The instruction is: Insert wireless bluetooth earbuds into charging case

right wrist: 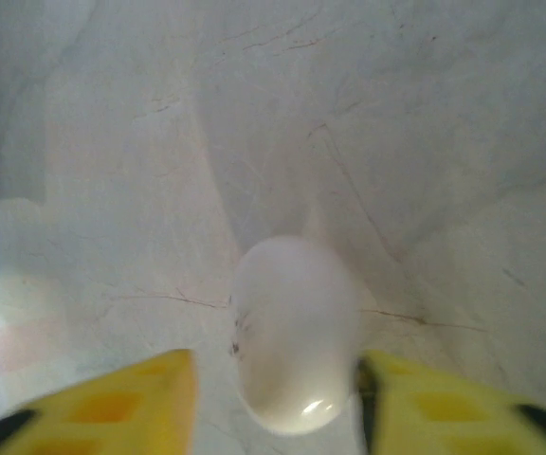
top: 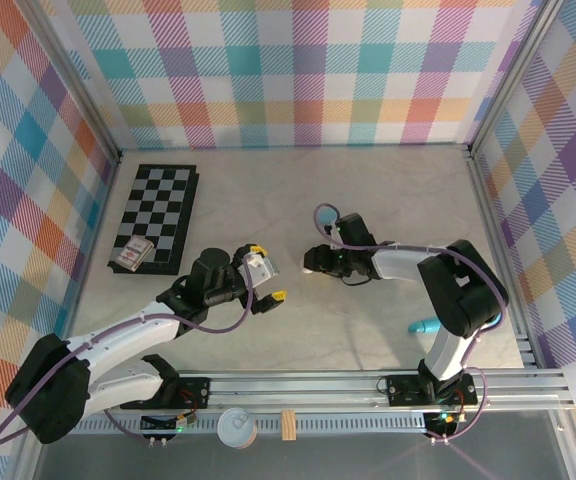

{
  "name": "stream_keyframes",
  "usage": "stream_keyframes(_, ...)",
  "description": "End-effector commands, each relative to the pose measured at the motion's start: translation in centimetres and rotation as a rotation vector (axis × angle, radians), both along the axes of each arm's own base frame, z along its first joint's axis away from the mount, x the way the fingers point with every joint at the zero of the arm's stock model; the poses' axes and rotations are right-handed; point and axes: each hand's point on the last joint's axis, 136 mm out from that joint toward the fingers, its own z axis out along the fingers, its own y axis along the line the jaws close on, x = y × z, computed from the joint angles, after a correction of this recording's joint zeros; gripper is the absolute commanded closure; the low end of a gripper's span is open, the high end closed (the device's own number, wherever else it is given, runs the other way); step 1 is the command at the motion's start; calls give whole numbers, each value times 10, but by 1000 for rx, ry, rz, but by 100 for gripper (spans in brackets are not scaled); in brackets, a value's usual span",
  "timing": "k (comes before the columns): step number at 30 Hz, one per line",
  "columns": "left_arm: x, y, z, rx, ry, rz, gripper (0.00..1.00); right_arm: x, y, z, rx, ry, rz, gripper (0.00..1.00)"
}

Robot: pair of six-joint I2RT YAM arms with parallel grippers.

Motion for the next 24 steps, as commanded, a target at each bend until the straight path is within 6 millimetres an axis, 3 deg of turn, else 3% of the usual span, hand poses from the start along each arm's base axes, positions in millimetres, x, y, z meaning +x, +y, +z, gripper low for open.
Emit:
stream_keyframes(1,10,6,5,-22,-30,60,0,13,-11,28,-54,-110,-13,32)
stream_keyframes(4,27,24,16,-63,-68,183,0,17,-26,53,-138,-224,-5,18)
stream_keyframes(8,57,68,27,-84,-131,443,0,27,-55,94,-260,-435,-21,1)
stream_keyframes(12,76,122,28,-152,-138,675,0,39,-102,132,-439,-685,-75,1)
stream_keyframes(14,83,148,23,-189,-147,766,0,47,-134,146,-529,-803,-135,1)
stream_keyframes(17,89,177,11,-232,-125,877,0,54,-182,145,-618,-869,-222,1)
stream_keyframes(20,97,195,0,-291,-93,930,0,56,-220,128,-640,-863,-315,1)
stream_keyframes(24,111,213,-20,-369,-51,982,0,62,-246,99,-571,-822,-400,1)
